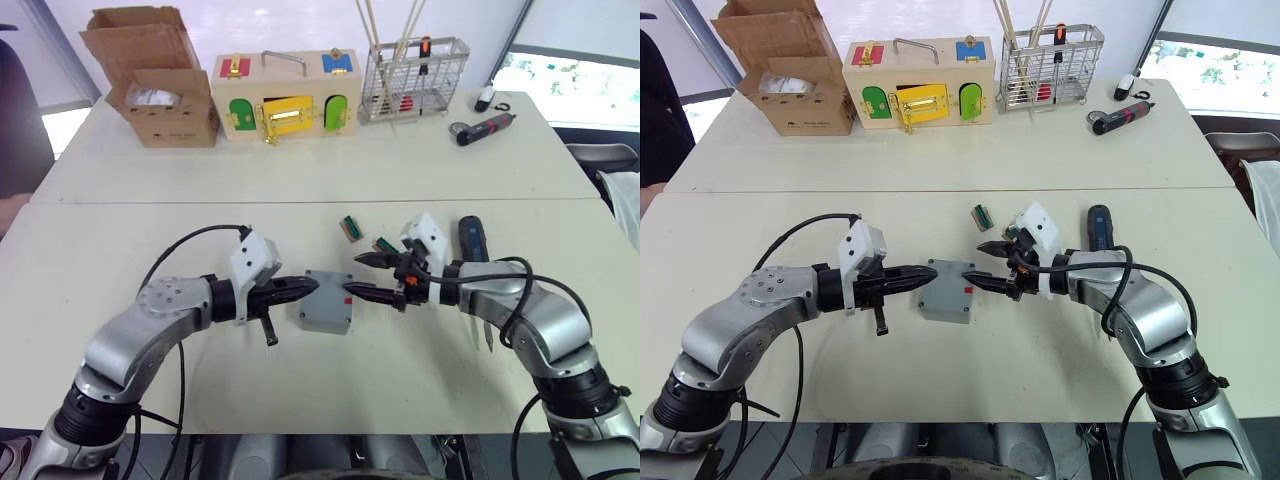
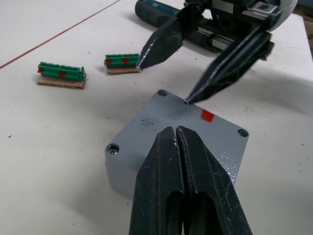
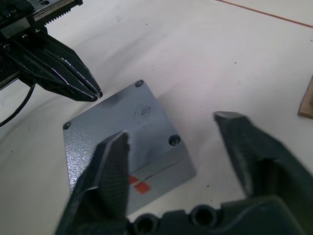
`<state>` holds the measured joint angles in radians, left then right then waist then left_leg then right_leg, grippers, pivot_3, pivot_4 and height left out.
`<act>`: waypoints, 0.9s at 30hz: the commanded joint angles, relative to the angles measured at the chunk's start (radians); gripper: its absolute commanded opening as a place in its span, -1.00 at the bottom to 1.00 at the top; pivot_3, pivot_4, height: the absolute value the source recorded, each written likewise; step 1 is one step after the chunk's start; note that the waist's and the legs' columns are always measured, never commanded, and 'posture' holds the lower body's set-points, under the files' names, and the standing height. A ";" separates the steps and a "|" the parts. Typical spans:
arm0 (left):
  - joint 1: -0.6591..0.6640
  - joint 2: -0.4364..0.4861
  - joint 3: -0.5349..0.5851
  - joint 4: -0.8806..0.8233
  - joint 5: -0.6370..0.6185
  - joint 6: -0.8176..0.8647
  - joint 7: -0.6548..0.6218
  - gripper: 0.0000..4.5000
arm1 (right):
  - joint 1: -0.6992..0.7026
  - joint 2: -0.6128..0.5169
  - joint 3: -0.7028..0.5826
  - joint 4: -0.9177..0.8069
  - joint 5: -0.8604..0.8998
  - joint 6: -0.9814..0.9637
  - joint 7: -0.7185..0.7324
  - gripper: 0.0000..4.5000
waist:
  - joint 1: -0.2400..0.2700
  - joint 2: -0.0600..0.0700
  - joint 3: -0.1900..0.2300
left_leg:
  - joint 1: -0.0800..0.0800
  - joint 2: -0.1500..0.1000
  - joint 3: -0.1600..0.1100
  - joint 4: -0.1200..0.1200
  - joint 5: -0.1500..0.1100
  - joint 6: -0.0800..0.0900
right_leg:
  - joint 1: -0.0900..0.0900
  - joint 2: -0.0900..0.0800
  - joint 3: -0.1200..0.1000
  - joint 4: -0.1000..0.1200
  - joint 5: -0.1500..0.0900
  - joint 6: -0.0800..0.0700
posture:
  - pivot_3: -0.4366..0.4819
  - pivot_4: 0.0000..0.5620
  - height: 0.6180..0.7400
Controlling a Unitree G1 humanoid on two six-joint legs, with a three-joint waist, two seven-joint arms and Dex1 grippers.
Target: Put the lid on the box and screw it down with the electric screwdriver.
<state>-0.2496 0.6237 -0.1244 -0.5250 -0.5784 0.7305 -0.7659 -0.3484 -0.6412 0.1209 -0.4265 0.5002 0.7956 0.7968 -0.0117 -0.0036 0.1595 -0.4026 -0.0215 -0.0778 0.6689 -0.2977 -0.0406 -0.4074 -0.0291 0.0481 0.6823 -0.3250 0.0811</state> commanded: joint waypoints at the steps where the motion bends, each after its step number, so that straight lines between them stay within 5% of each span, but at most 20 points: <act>1: -0.038 -0.017 0.025 -0.020 -0.041 0.004 -0.010 -1.00 | -0.046 -0.015 -0.111 -0.048 0.064 0.049 -0.028 0.95 | 0.001 0.000 0.000 | 0.000 0.000 0.000 0.000 0.000 0.000 | 0.000 0.000 0.000 0.000 0.000 0.000 | -0.05 -0.47 1.00; 7: -0.094 -0.012 -0.022 -0.050 -0.083 0.016 -0.075 -1.00 | -0.164 -0.214 -0.362 0.036 0.238 0.397 -0.052 1.00 | 0.003 0.000 0.000 | 0.000 0.000 0.000 0.001 0.000 0.000 | 0.000 0.000 0.000 0.000 0.000 0.000 | -0.05 -0.47 1.00; 11: -0.099 -0.008 -0.057 -0.080 -0.083 0.011 -0.107 -1.00 | -0.166 -0.500 -0.332 0.117 0.292 0.633 0.056 1.00 | 0.004 0.000 0.000 | -0.001 0.000 0.000 0.000 -0.001 0.002 | 0.000 0.000 0.000 -0.002 0.000 0.000 | -0.05 -0.47 1.00; 15: -0.102 -0.013 -0.099 -0.119 -0.058 0.009 -0.099 -1.00 | -0.179 -0.615 -0.243 0.219 0.269 0.720 0.069 1.00 | -0.004 0.000 0.000 | 0.000 0.001 0.003 0.000 -0.001 0.003 | 0.000 0.000 0.001 -0.002 0.000 0.000 | -0.05 -0.47 1.00; 19: -0.103 -0.043 -0.124 -0.154 -0.056 0.015 -0.063 -1.00 | -0.242 -0.633 -0.108 0.361 0.218 0.748 0.074 1.00 | -0.001 0.000 0.000 | 0.001 0.001 0.004 0.000 -0.001 0.003 | 0.000 0.001 0.002 -0.001 0.000 0.000 | -0.05 -0.47 1.00; 27: -0.034 -0.102 -0.155 -0.183 -0.018 0.004 0.035 -1.00 | -0.486 -0.487 0.137 0.716 0.069 0.752 0.063 1.00 | 0.002 0.000 0.000 | 0.001 0.001 0.005 0.000 -0.001 0.003 | -0.001 0.001 0.003 -0.001 0.000 0.000 | -0.05 -0.47 1.00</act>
<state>-0.2872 0.5311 -0.2727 -0.6715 -0.5996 0.7508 -0.7472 -0.8017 -1.1187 0.2460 0.2697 0.5909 1.5545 0.8448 -0.0097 -0.0033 0.1596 -0.4024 -0.0208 -0.0725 0.6690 -0.2991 -0.0380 -0.4082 -0.0283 0.0517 0.6814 -0.3250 0.0810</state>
